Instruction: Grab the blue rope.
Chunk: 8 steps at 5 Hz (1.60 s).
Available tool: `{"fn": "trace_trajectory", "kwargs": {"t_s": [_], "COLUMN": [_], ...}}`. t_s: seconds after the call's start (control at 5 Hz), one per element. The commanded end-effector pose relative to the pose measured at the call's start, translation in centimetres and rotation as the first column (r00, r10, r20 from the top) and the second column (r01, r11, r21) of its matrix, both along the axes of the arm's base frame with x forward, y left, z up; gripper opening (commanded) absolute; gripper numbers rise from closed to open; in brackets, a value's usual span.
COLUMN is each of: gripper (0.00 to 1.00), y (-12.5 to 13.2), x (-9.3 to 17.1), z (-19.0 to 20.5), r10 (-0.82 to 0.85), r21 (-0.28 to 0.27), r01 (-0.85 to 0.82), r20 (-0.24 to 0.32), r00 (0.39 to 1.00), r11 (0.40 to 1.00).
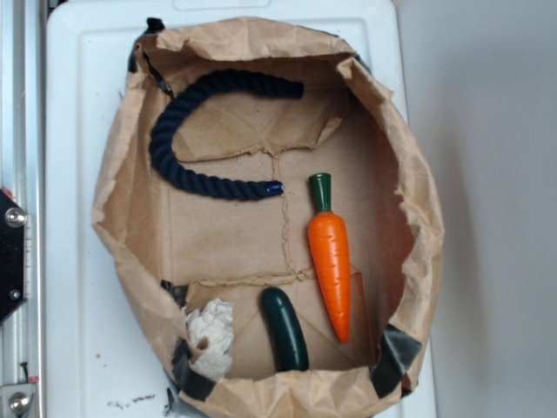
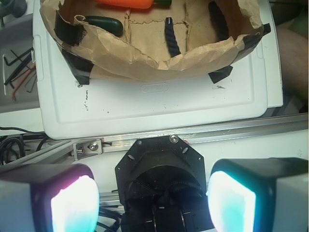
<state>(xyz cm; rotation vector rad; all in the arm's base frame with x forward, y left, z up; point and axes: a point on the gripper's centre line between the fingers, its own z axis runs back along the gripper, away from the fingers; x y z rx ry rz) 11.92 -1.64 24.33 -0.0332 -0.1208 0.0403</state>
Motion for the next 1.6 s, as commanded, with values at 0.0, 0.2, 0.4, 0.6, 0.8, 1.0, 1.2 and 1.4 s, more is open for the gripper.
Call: {"fn": "trace_trajectory", "kwargs": {"t_s": [0.0,0.2,0.4,0.6,0.8,1.0,1.2,1.4], "gripper": [1.00,1.00,1.00,1.00,1.00,1.00,1.00,1.00], "y": [0.0,0.0,0.1,0.8,2.3,4.7,5.7,5.5], "x": [0.0,5.0,9.1,12.5,14.4,15.4,15.9,16.1], "z": [0.0,-0.7,-2.2,-3.7,-4.9,-6.0,-7.3,-10.6], "r10": [0.000,-0.010,-0.016,-0.077,-0.137,-0.177,-0.191,-0.255], "r21": [0.000,-0.042,-0.070,-0.112,-0.127,-0.104,-0.053,0.037], "r01": [0.000,0.012,0.019,0.091,0.162,0.204,0.212,0.254], "r20": [0.000,0.046,0.051,0.128,0.185,0.226,0.265,0.253], "r00": [1.000,0.999,0.999,0.989,0.973,0.958,0.945,0.933], "r11": [1.000,0.999,0.997,0.989,0.979,0.973,0.976,0.966]}}
